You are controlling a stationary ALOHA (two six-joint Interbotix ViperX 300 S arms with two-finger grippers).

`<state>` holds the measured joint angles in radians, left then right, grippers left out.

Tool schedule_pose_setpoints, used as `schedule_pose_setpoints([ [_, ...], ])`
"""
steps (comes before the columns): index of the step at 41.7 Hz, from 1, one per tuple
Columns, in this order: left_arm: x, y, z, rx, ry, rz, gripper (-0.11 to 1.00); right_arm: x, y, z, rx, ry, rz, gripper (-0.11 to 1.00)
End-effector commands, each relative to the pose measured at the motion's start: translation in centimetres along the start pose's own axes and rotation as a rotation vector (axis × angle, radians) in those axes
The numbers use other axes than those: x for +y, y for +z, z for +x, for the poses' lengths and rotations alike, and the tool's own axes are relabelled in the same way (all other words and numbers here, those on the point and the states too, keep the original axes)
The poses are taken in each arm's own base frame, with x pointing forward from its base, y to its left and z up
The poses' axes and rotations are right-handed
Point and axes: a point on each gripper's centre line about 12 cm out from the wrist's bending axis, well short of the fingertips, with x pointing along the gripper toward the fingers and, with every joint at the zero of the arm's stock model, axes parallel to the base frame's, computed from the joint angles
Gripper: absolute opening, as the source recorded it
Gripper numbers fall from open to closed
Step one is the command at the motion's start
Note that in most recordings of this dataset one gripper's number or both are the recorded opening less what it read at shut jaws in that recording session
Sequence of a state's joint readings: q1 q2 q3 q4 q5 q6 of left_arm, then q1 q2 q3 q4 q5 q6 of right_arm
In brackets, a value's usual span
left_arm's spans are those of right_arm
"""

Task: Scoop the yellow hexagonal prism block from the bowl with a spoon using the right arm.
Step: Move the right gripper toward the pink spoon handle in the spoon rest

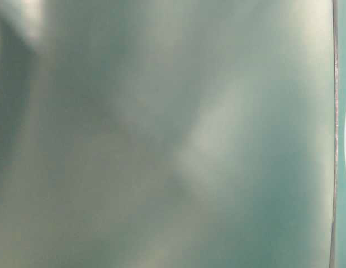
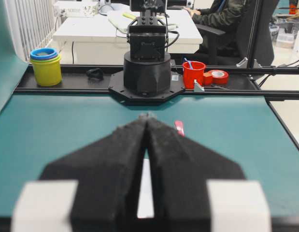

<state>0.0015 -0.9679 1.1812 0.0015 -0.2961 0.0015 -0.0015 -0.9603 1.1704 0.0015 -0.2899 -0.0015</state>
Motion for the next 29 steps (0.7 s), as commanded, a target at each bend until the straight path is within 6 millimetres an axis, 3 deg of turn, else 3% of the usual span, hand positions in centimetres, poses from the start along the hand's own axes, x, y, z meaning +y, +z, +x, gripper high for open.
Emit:
schedule_pose_setpoints([
  [1, -0.1, 0.2, 0.3, 0.014, -0.005, -0.010, 0.00, -0.1, 0.4, 0.3, -0.008, -0.004, 0.010, 0.00],
  [18, -0.1, 0.4, 0.2, 0.020, -0.005, -0.023, 0.00, -0.7, -0.7, 1.2, 0.048, -0.039, 0.049, 0.03],
  [20, -0.1, 0.3, 0.2, 0.022, -0.005, -0.023, 0.00, -0.7, -0.9, 1.2, 0.054, -0.041, 0.053, 0.08],
  [25, -0.1, 0.3, 0.2, 0.022, -0.005, -0.023, 0.00, -0.7, -1.2, 1.4, 0.068, -0.043, 0.058, 0.36],
  [29, -0.1, 0.3, 0.2, 0.022, -0.005, -0.023, 0.00, -0.8, -1.6, 1.6, 0.083, -0.045, 0.059, 0.52],
])
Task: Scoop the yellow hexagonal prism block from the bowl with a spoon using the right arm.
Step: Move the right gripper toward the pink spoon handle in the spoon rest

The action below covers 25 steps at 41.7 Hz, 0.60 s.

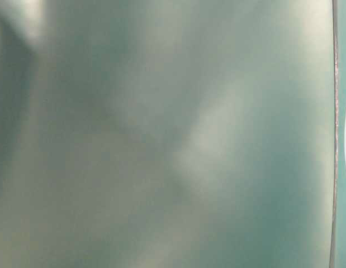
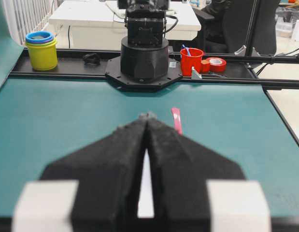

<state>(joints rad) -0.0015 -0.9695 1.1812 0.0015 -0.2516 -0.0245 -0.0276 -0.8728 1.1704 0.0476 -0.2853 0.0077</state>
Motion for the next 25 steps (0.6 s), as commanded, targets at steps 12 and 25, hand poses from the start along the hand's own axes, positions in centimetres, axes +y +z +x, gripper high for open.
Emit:
schedule_pose_setpoints([
  [12, -0.1, 0.7, 0.2, -0.008, -0.002, 0.003, 0.00, -0.2, -1.9, 1.4, 0.087, -0.013, 0.050, 0.54],
  [25, -0.1, 0.7, 0.2, -0.006, -0.003, 0.004, 0.00, 0.2, -6.3, 3.7, 0.188, -0.004, 0.048, 0.54],
])
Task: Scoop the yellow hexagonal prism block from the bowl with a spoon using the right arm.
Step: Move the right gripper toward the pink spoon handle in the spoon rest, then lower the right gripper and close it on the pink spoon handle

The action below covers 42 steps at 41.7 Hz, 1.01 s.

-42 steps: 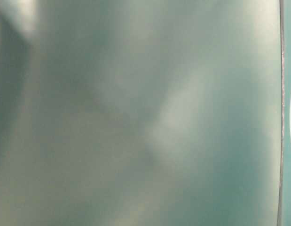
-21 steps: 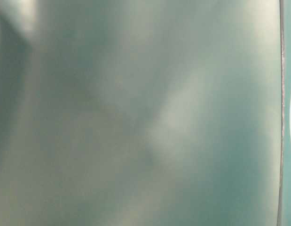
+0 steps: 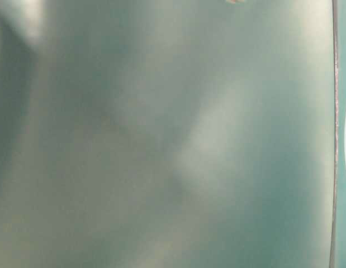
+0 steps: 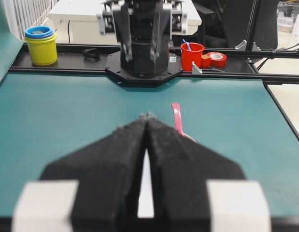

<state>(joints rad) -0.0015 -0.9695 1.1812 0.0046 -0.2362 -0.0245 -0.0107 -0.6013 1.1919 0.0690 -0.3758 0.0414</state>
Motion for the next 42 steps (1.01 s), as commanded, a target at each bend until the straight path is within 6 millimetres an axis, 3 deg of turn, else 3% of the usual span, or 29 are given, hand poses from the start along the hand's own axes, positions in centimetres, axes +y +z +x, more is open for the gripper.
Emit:
schedule_pose_setpoints([
  [1, -0.1, 0.8, 0.2, -0.020, -0.002, 0.001, 0.00, 0.3, -0.6, 0.9, -0.011, 0.010, 0.005, 0.54],
  [17, 0.0, 0.7, 0.2, -0.015, -0.002, 0.001, 0.00, 2.1, -6.3, 2.2, 0.024, 0.019, 0.075, 0.54],
  [32, 0.0, 0.4, 0.3, 0.005, -0.002, 0.001, 0.00, 4.9, -10.2, 2.2, 0.011, 0.018, 0.082, 0.54],
  [42, 0.0, 0.2, 0.3, 0.022, -0.001, 0.000, 0.00, 5.7, -12.1, 1.9, 0.005, 0.004, 0.057, 0.54],
])
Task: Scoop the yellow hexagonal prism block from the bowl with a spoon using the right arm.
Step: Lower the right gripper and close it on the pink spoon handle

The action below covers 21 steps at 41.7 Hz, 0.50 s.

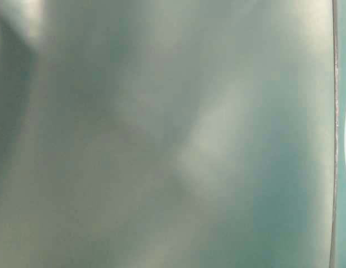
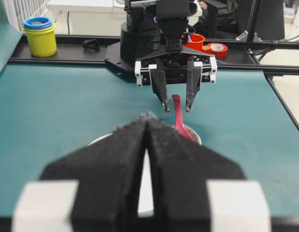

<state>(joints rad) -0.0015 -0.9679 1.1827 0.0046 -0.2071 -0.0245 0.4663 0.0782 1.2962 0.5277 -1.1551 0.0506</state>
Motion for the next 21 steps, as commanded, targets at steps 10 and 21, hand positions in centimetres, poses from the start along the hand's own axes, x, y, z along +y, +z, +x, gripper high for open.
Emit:
schedule_pose_setpoints([
  [10, 0.0, 0.4, 0.2, 0.008, -0.002, 0.003, 0.00, -0.3, -1.7, -0.9, 0.030, -0.025, 0.040, 0.54],
  [21, 0.0, 0.3, 0.2, 0.018, -0.001, 0.002, 0.00, -0.1, -2.1, -1.3, 0.051, -0.014, 0.037, 0.54],
])
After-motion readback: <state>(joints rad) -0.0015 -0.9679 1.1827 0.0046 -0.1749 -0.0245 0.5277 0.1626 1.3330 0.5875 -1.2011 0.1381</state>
